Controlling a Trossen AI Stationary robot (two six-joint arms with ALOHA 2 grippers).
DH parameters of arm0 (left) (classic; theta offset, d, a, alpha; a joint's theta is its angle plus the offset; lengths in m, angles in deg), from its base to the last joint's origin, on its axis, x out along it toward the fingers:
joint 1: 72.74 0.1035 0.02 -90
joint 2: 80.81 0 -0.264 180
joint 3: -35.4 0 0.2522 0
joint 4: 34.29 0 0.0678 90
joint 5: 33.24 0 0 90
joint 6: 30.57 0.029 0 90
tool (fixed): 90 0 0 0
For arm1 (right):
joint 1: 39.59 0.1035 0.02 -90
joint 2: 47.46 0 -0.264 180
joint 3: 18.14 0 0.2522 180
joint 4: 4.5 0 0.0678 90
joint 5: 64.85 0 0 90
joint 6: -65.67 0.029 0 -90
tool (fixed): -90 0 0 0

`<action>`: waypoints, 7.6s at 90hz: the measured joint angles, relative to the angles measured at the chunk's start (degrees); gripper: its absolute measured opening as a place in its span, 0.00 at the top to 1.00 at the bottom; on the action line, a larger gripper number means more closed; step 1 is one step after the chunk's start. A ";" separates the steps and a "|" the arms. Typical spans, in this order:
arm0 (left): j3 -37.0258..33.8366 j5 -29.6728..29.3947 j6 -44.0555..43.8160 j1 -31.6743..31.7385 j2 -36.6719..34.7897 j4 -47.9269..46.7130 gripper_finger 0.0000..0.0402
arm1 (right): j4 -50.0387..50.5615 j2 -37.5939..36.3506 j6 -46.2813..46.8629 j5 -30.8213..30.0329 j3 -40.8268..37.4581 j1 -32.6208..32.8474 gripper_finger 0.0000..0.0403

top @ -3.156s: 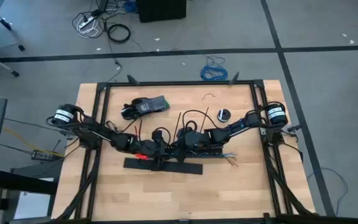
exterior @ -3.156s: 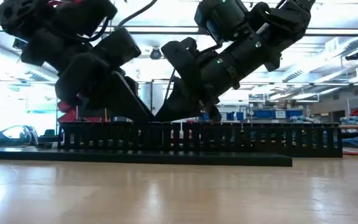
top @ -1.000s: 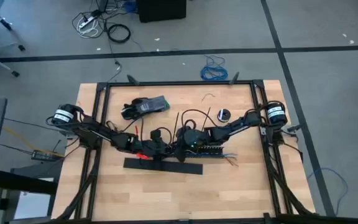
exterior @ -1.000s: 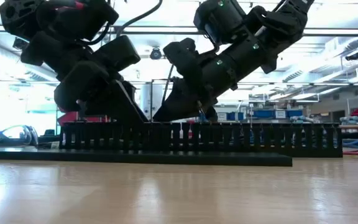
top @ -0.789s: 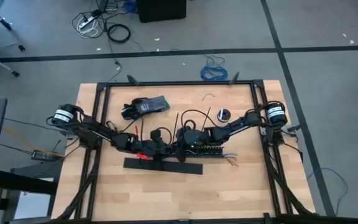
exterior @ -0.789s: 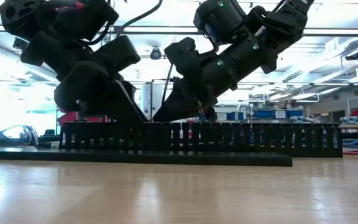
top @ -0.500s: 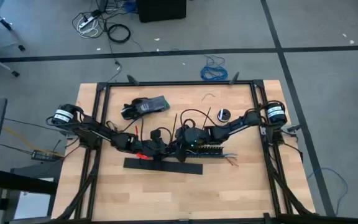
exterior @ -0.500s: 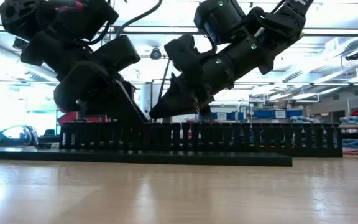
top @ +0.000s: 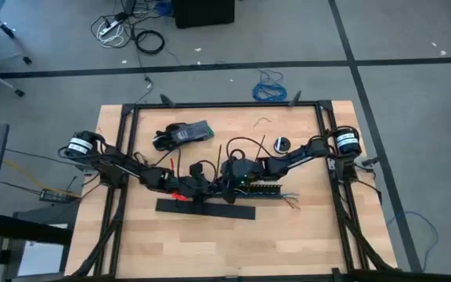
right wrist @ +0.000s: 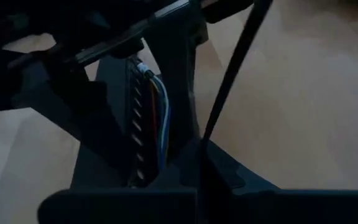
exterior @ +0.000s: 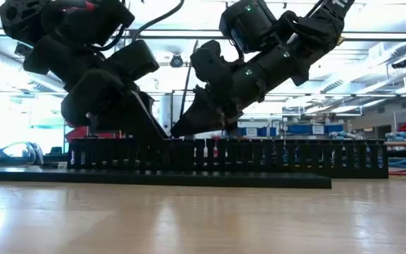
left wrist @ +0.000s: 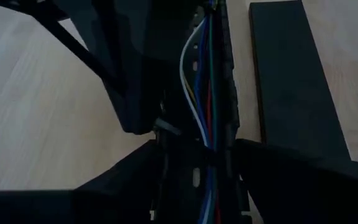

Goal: Ziptie cables
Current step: Put the zip tied cables into the black cable duct

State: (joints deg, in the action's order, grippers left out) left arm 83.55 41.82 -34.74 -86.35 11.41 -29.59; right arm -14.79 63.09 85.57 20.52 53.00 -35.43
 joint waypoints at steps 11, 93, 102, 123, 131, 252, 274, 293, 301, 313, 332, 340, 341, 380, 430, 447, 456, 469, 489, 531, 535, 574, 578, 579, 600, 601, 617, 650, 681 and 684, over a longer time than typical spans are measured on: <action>0.00 0.00 0.86 0.00 0.00 0.04 0.49 | 0.57 0.00 -0.14 0.36 0.00 0.14 1.00; -0.18 0.56 0.45 -0.06 -0.02 0.02 0.49 | -2.27 10.58 -4.24 -2.46 7.53 0.72 1.00; -0.09 0.62 -0.37 -0.07 -0.02 -0.69 0.49 | -0.63 10.75 -4.37 -2.24 8.72 0.61 1.00; 0.13 0.87 0.63 -0.02 0.11 -0.12 0.49 | 6.91 7.95 -1.55 -0.34 9.27 0.52 1.00; 0.09 0.89 0.97 -0.02 0.15 0.47 0.49 | 7.69 7.78 -1.43 0.35 9.27 0.50 1.00; 0.00 0.54 1.19 0.02 0.00 0.77 0.49 | 27.21 7.80 2.31 4.91 20.26 -1.27 0.63; -0.04 0.04 1.17 0.11 0.00 0.68 0.49 | 28.26 7.77 1.94 5.34 21.27 -2.69 0.63; -0.04 0.04 1.15 0.17 0.00 0.74 0.49 | 28.69 7.58 0.84 5.32 21.38 -3.96 0.65; -0.04 0.24 1.15 0.15 0.00 0.72 0.49 | 29.70 7.58 -0.29 5.03 21.38 -4.58 0.67; -0.04 0.56 1.15 0.15 0.00 0.78 0.49 | 30.34 7.58 -0.75 4.78 21.38 -5.48 0.71; -0.04 0.80 1.15 0.10 0.02 0.84 0.49 | 30.60 7.58 -2.10 4.60 22.14 -7.34 0.72; -0.04 0.87 1.15 0.09 0.02 0.85 0.49 | 31.81 7.58 -2.17 4.50 23.77 -8.06 0.72; -0.04 0.87 1.15 0.09 0.02 0.85 0.49 | 32.11 7.58 -2.21 4.49 24.01 -8.15 0.72; -0.13 -9.08 4.76 0.02 0.14 0.63 0.48 | 64.19 2.67 -6.82 12.01 37.67 -6.20 0.72; 0.44 -6.93 6.57 -0.81 0.07 1.17 0.31 | 81.97 -3.67 -9.05 9.95 34.40 -0.21 0.72; 1.40 -9.01 8.74 -1.77 -0.33 0.94 0.28 | 81.96 -3.65 -9.07 7.16 30.48 0.61 0.72; 2.78 -9.60 10.04 -2.16 -1.33 0.90 0.28 | 80.24 -4.03 -8.79 6.67 27.88 1.43 0.72; 4.97 -8.31 10.15 -2.10 -1.66 0.61 0.28 | 74.33 -7.60 -6.88 2.51 22.17 3.00 0.72; 7.52 -4.09 10.11 1.01 -0.17 0.37 0.28 | 60.17 -23.12 1.32 -7.02 4.60 4.28 0.72; 21.18 8.52 9.54 6.89 14.54 -0.79 0.28 | 29.22 -36.10 14.64 -7.24 -20.74 2.05 0.72; 22.86 8.48 9.54 7.26 15.93 -2.47 0.28 | 29.06 -35.40 14.60 -7.90 -20.71 1.67 0.72; 29.27 6.42 9.88 10.04 20.28 -7.34 0.28 | 27.98 -32.41 14.52 -9.40 -20.64 -1.63 0.72; 29.27 6.23 10.01 10.22 20.28 -7.39 0.28 | 28.15 -32.46 14.33 -9.17 -20.70 -1.75 0.72; 29.27 6.09 10.00 10.25 20.28 -7.37 0.28 | 27.89 -32.39 14.25 -9.08 -20.70 -1.84 0.72; 29.55 2.98 14.19 7.97 18.98 -8.41 0.28 | 27.18 -31.43 13.46 -7.14 -20.65 -2.78 0.72; 29.55 2.31 14.61 7.70 18.77 -8.41 0.28 | 27.30 -31.43 13.45 -7.13 -20.65 -2.80 0.72; 29.57 -17.61 12.80 3.65 16.51 -10.11 0.28 | 27.36 -31.41 12.94 -5.77 -20.65 -3.33 0.72; 32.57 -17.54 0.53 2.34 15.28 -13.86 0.28 | 25.67 -31.36 11.31 -6.16 -20.65 -3.52 0.72; 32.61 -7.42 -10.17 7.01 15.30 -14.21 0.28 | 25.50 -31.39 9.50 -4.41 -20.65 -3.59 0.72; 32.61 -6.12 -11.06 7.88 15.30 -14.43 0.28 | 25.60 -31.39 9.48 -4.35 -20.65 -3.61 0.72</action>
State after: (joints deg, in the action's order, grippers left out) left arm 116.16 35.70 -45.80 -78.46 26.71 -44.01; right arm 10.81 31.70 95.05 16.18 32.35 -39.04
